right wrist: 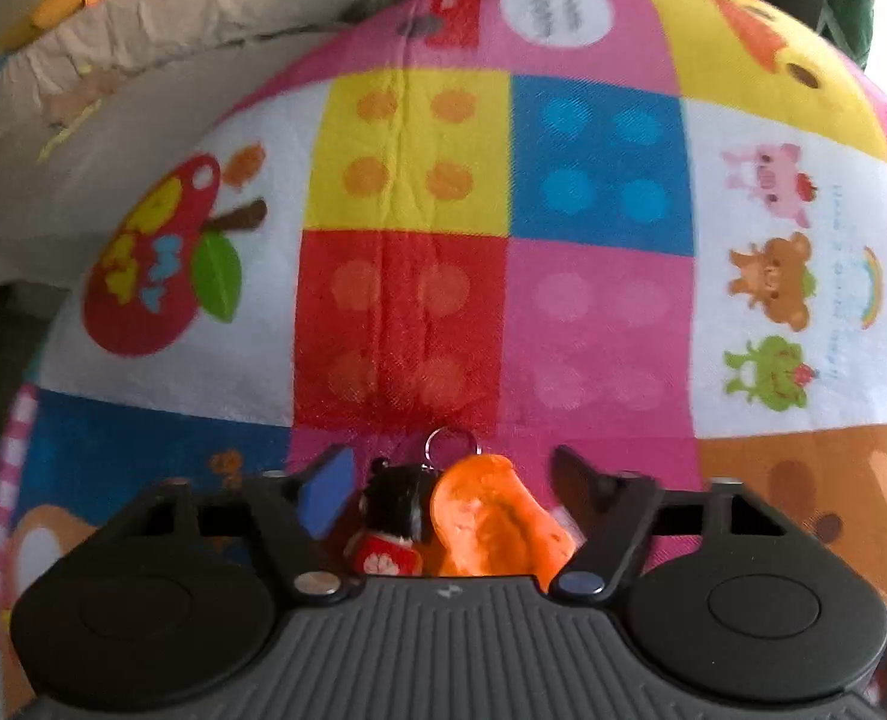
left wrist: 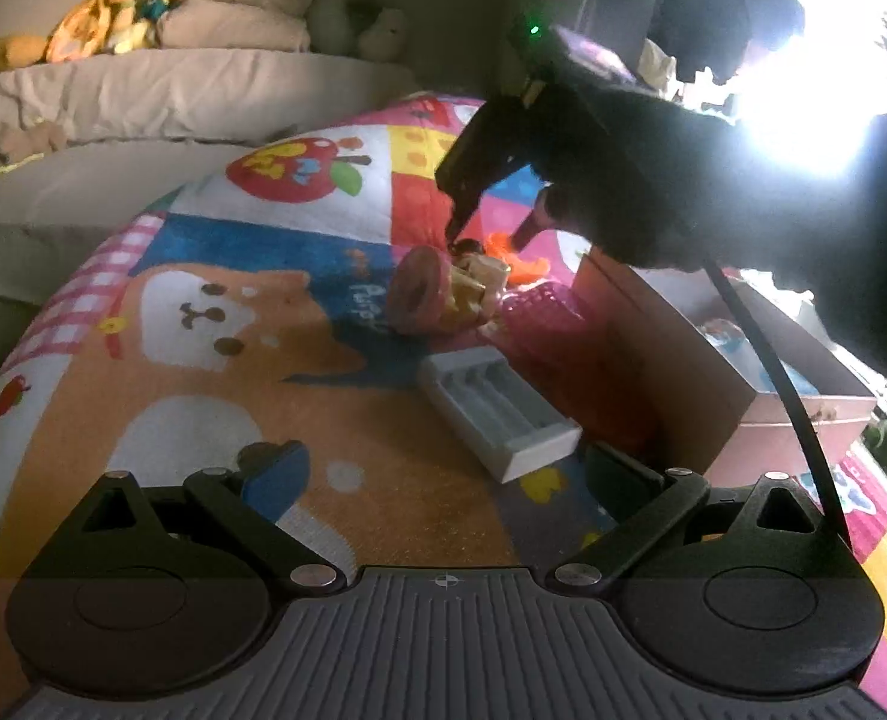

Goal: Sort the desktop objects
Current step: 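Move the right tool to the small white bottle, then grasp the white bottle with the right tool while the left tool grasps the white battery charger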

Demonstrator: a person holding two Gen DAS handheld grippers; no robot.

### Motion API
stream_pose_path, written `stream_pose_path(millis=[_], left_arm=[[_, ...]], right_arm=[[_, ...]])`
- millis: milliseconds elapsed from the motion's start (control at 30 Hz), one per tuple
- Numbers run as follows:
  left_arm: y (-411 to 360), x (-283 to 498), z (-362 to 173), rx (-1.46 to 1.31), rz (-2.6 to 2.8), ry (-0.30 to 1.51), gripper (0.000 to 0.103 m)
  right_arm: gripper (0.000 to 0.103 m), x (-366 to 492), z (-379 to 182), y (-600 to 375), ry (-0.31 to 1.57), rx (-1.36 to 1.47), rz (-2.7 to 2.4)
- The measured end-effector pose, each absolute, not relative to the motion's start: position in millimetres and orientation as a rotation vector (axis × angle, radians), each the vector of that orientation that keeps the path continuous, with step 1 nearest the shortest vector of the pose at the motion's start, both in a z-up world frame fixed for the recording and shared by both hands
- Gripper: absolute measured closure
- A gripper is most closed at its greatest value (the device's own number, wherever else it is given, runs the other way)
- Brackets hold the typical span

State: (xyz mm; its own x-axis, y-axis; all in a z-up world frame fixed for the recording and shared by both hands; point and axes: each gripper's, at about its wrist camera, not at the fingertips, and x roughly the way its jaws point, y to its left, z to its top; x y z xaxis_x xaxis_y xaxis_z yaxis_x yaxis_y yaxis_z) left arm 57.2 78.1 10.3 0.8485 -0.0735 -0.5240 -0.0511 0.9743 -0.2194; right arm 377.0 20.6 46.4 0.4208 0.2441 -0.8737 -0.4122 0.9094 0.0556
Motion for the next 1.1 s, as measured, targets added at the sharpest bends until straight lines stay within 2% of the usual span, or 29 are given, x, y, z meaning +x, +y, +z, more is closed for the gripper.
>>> stream_pose_path(millis=[33, 167, 433, 567, 667, 767, 833, 1033, 1067, 1100], left_arm=[[78.7, 57.2, 10.2, -0.234, -0.014, 0.559, 0.002], [76.8, 56.1, 10.8, -0.223, -0.018, 0.555, 0.002], [66.1, 54.4, 12.1, -0.159, -0.052, 0.569, 0.002], [57.4, 50.2, 11.6, -0.107, -0.06, 0.58, 0.001], [51.5, 49.3, 11.0, -0.073, -0.049, 0.593, 0.001], [44.9, 47.8, 11.1, -0.043, -0.03, 0.611, 0.001], [42.1, 45.3, 10.9, -0.034, -0.032, 0.626, 0.001], [40.2, 31.4, 14.3, -0.003, -0.032, 0.637, 0.001], [41.2, 29.7, 15.6, 0.002, -0.028, 0.635, 0.001], [42.5, 28.5, 16.9, 0.007, -0.023, 0.634, 0.001]], right_arm=[[0.058, 376.2, 44.1, 22.9, 1.075, -0.177, 0.424], [0.067, 357.0, 46.3, 26.8, 1.101, -0.207, 0.505], [0.07, 291.7, 65.4, -4.6, 1.186, -0.232, 0.735], [0.069, 256.2, 101.2, -49.7, 1.077, -0.132, 0.786], [0.069, 230.5, 113.9, -78.3, 0.975, -0.175, 0.76], [0.069, 210.8, 109.4, -86.4, 0.929, -0.267, 0.736], [0.064, 205.7, 102.0, -84.3, 0.941, -0.276, 0.748], [0.065, 204.8, 64.2, -48.8, 0.982, -0.366, 0.703], [0.066, 203.5, 59.0, -43.1, 0.976, -0.398, 0.685], [0.076, 200.8, 55.8, -40.4, 0.965, -0.418, 0.675]])
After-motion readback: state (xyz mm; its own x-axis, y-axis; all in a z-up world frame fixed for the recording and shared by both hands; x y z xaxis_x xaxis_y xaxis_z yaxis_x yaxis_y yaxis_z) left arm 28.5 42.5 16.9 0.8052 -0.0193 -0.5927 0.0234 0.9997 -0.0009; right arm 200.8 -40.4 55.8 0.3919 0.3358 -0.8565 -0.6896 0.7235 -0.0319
